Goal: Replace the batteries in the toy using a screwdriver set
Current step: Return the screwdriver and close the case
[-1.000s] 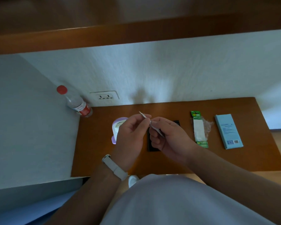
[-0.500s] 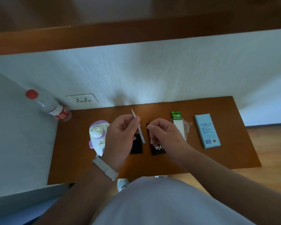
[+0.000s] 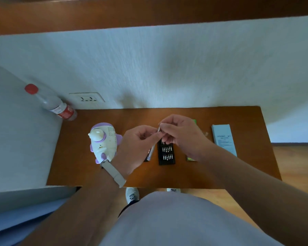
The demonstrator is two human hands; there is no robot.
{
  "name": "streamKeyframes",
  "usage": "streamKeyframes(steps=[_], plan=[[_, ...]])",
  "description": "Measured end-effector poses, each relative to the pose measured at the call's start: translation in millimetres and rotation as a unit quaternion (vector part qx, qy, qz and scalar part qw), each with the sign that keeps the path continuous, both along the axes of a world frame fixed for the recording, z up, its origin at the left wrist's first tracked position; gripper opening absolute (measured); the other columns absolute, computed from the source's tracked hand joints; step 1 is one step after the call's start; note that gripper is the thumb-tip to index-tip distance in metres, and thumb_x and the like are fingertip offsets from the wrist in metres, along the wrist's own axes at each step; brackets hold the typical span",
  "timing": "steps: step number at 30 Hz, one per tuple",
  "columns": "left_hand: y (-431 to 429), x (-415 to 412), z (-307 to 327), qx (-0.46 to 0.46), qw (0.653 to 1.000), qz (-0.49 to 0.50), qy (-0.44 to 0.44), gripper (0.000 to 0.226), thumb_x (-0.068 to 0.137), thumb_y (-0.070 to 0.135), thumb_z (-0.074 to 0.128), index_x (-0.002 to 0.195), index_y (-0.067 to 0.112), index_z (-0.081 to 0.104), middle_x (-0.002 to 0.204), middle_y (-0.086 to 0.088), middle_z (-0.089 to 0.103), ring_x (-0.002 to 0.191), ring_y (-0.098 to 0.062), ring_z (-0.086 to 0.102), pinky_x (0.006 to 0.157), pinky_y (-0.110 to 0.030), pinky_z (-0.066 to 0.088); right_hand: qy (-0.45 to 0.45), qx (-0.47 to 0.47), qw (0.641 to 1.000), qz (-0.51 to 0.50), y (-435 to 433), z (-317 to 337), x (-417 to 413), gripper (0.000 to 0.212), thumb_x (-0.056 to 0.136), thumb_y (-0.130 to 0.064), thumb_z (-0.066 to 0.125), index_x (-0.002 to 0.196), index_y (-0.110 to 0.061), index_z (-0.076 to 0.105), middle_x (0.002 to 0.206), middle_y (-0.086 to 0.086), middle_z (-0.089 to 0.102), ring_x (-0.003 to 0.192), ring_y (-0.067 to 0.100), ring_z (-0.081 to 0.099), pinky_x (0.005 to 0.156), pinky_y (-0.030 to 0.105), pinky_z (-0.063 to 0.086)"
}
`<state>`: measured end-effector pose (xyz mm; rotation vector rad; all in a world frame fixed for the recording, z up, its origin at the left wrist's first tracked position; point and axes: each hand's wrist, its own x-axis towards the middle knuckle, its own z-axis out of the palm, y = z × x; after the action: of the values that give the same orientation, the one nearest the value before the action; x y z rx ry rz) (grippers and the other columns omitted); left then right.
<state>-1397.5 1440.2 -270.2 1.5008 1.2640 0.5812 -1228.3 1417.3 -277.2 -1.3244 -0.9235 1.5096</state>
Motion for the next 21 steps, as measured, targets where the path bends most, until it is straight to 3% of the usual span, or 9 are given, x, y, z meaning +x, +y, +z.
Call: streamKeyframes(steps=[4,8,10,13,17,21], plan=[[-2.8,7.9,-3.0,0.004,1.0,0.004,0.005,0.013,0.088,0.042,0.071,0.088,0.028,0.072,0.075,-0.002,0.068,0.061,-0.01,0.058,0.055,-0.022,0.049,0.019,-0.012,1.0,0.007,2.0,-6.6,9.2,0.011,0.086,-0.025,0.064,0.079,-0.024,0.072,0.075,0.003,0.071,0.068,0.015,0.065,0.063,0.024,0.053],[-8.8,10.9,-12.4,-0.018,1.0,0.003,0.001,0.002,0.092,0.032,0.07,0.091,0.03,0.071,0.075,0.011,0.072,0.066,-0.004,0.067,0.064,-0.023,0.059,0.036,-0.029,0.999,-0.014,6.3,-12.6,16.3,0.01,0.093,-0.013,0.061,0.087,-0.011,0.068,0.068,0.001,0.068,0.062,0.014,0.062,0.062,0.026,0.055],[-12.8,11.1,-18.5,-0.021,1.0,-0.003,0.008,0.005,0.093,0.03,0.069,0.091,0.034,0.07,0.076,0.016,0.071,0.07,-0.003,0.068,0.066,-0.02,0.06,0.023,-0.033,0.999,-0.012,7.3,-15.0,19.2,0.009,0.094,-0.01,0.06,0.089,-0.007,0.066,0.067,0.001,0.068,0.062,0.014,0.062,0.062,0.026,0.055],[-14.0,11.1,-28.0,-0.018,1.0,-0.006,0.021,0.008,0.094,0.029,0.069,0.089,0.035,0.069,0.077,0.019,0.07,0.071,-0.001,0.066,0.068,-0.026,0.06,-0.001,-0.036,0.999,-0.002,7.1,-19.1,22.7,0.008,0.095,-0.009,0.059,0.089,-0.007,0.065,0.068,0.001,0.067,0.062,0.014,0.063,0.061,0.023,0.054],[-14.6,12.7,-47.6,-0.036,0.998,-0.008,0.046,0.01,0.093,0.027,0.07,0.088,0.035,0.07,0.077,0.014,0.071,0.075,-0.005,0.068,0.071,-0.03,0.06,0.033,-0.084,0.994,-0.067,12.0,-32.0,31.3,0.007,0.095,-0.008,0.058,0.09,-0.007,0.064,0.069,0.002,0.064,0.062,0.014,0.061,0.06,0.023,0.052],[-16.0,12.3,-74.7,-0.08,0.994,0.059,0.051,0.006,0.093,0.027,0.07,0.089,0.031,0.068,0.079,0.009,0.072,0.081,-0.013,0.07,0.073,-0.03,0.061,0.023,-0.137,0.986,-0.087,16.1,-57.7,43.6,0.006,0.094,-0.007,0.059,0.093,-0.005,0.065,0.073,0.006,0.065,0.062,0.015,0.062,0.059,0.024,0.053]])
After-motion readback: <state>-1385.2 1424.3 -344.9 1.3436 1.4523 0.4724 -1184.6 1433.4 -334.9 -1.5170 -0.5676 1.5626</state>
